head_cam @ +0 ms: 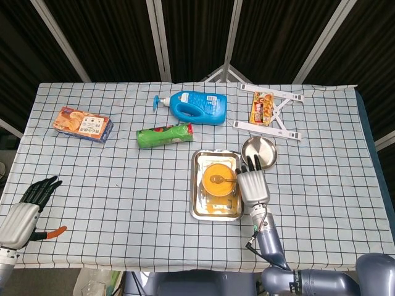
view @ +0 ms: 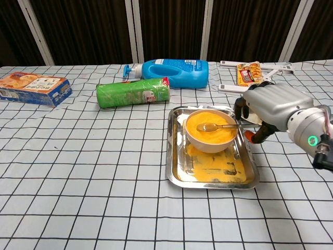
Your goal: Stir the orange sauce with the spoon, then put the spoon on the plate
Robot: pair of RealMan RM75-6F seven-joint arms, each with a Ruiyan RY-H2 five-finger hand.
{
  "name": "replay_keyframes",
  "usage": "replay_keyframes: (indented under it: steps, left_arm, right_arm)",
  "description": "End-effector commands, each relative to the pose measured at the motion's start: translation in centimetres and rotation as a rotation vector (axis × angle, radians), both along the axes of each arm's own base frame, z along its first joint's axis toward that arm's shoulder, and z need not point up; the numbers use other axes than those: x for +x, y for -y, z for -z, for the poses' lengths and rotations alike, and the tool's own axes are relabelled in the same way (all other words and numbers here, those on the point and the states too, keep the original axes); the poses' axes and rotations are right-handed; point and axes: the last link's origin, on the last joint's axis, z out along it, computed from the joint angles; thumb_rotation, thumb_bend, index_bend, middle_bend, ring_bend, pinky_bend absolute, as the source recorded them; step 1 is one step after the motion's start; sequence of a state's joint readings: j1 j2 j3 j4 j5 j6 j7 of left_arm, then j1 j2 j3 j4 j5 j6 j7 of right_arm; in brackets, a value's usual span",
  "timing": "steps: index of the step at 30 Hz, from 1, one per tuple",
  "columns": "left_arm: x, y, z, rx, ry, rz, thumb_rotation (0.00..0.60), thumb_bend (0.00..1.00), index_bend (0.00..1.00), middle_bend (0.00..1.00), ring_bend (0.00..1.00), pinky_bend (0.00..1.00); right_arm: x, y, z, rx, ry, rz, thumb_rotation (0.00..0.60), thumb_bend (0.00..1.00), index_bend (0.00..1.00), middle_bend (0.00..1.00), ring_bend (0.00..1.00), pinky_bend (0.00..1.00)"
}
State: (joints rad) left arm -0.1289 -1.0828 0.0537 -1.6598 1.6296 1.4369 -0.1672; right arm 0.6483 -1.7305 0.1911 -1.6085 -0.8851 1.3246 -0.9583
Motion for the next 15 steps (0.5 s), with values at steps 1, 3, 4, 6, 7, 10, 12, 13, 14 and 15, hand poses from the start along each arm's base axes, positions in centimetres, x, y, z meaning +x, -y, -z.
replay_keyframes:
  steps: [1, 3, 4, 6, 7, 10, 12, 13, 14, 15]
  left_arm:
    - [0.0, 0.0, 0.0, -0.001, 0.0, 0.0, 0.6, 0.0, 0.0, 0.0, 0.0, 0.0]
    - [-0.02, 0.0, 0.01, -0.002, 0.001, -0.002, 0.6, 0.0, 0.0, 0.0, 0.0, 0.0]
    - [-0.02, -0.01, 0.01, -0.002, 0.0, -0.002, 0.6, 0.0, 0.0, 0.0, 0.0, 0.0]
    - [-0.02, -0.02, 0.02, -0.004, -0.001, -0.003, 0.6, 0.0, 0.0, 0.0, 0.0, 0.0]
    - [-0.01, -0.02, 0.03, -0.004, 0.0, -0.003, 0.6, 0.0, 0.0, 0.0, 0.0, 0.0]
    - [-0.02, -0.02, 0.01, -0.003, 0.0, -0.003, 0.6, 0.0, 0.0, 0.0, 0.0, 0.0]
    - [-0.02, -0.03, 0.01, -0.003, 0.0, -0.004, 0.6, 0.0, 0.0, 0.0, 0.0, 0.0]
    - [-0.03, -0.02, 0.01, -0.003, -0.001, -0.004, 0.6, 0.0, 0.0, 0.0, 0.0, 0.0]
    - [-0.04, -0.02, 0.02, -0.004, -0.002, -0.004, 0.6, 0.0, 0.0, 0.0, 0.0, 0.0]
    - [-0.04, -0.02, 0.02, -0.004, -0.002, -0.004, 0.6, 0.0, 0.0, 0.0, 0.0, 0.0]
  right_arm:
    - [0.06, 0.21, 0.07, -0.004, 0.006, 0.002, 0.6, 0.45, 0.41, 0.38, 0.11, 0.0]
    - [0.07, 0.27, 0.12, -0.006, 0.007, 0.002, 0.6, 0.45, 0.42, 0.38, 0.11, 0.0]
    - [0.06, 0.28, 0.15, -0.006, 0.008, 0.001, 0.6, 0.45, 0.42, 0.38, 0.11, 0.0]
    - [0.02, 0.3, 0.21, -0.006, 0.007, 0.002, 0.6, 0.45, 0.43, 0.38, 0.11, 0.0]
    - [0.0, 0.31, 0.23, -0.006, 0.007, 0.003, 0.6, 0.45, 0.43, 0.38, 0.11, 0.0]
    - [-0.04, 0.3, 0.32, -0.004, 0.006, 0.005, 0.6, 0.45, 0.44, 0.39, 0.12, 0.0]
    - [-0.02, 0.3, 0.37, -0.004, 0.007, 0.004, 0.6, 0.45, 0.44, 0.4, 0.12, 0.0]
    - [0.0, 0.29, 0.38, -0.005, 0.008, 0.004, 0.6, 0.45, 0.45, 0.4, 0.13, 0.0]
    - [0.03, 0.27, 0.42, -0.005, 0.012, 0.005, 0.6, 0.45, 0.45, 0.4, 0.13, 0.0]
    - [0.05, 0.26, 0.45, -0.004, 0.012, 0.005, 0.6, 0.45, 0.45, 0.4, 0.13, 0.0]
